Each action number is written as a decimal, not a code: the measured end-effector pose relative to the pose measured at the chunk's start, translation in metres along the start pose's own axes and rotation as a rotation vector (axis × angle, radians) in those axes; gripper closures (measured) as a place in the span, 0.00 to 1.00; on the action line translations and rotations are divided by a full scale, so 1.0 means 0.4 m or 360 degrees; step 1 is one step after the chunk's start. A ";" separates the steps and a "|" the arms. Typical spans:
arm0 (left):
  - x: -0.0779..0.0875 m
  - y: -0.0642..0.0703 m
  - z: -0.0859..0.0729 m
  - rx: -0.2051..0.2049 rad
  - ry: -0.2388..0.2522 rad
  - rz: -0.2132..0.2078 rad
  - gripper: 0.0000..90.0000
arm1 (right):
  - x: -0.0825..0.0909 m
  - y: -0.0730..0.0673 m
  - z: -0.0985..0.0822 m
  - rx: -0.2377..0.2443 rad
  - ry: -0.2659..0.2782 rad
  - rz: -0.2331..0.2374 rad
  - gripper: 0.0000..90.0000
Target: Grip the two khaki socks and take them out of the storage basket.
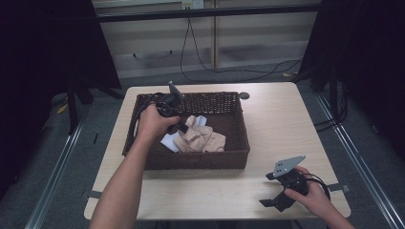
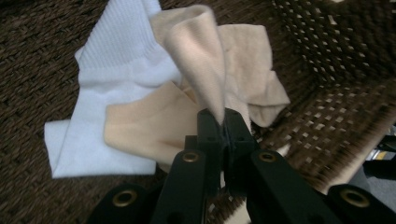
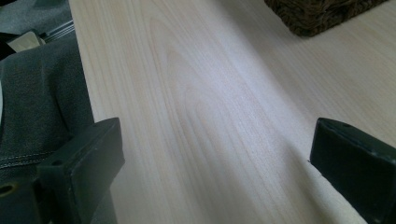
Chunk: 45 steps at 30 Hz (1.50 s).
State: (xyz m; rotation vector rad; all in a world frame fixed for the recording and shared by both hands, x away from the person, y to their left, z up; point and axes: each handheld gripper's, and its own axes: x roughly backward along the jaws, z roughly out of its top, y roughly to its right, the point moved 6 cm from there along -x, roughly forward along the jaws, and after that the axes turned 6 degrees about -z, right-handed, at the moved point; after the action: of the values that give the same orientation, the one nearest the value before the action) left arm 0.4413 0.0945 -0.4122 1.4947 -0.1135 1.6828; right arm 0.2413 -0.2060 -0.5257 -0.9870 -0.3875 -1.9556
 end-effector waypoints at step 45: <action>0.234 0.165 0.003 -0.0058 0.0000 -0.0048 0.97 | 0.000 0.000 0.002 0.0006 0.0003 -0.0001 0.03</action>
State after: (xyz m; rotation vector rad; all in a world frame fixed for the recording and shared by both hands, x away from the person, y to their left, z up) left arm 0.4085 0.1016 -0.3028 1.4629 -0.1205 1.6484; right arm 0.2415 -0.2054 -0.5253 -0.9829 -0.3906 -1.9553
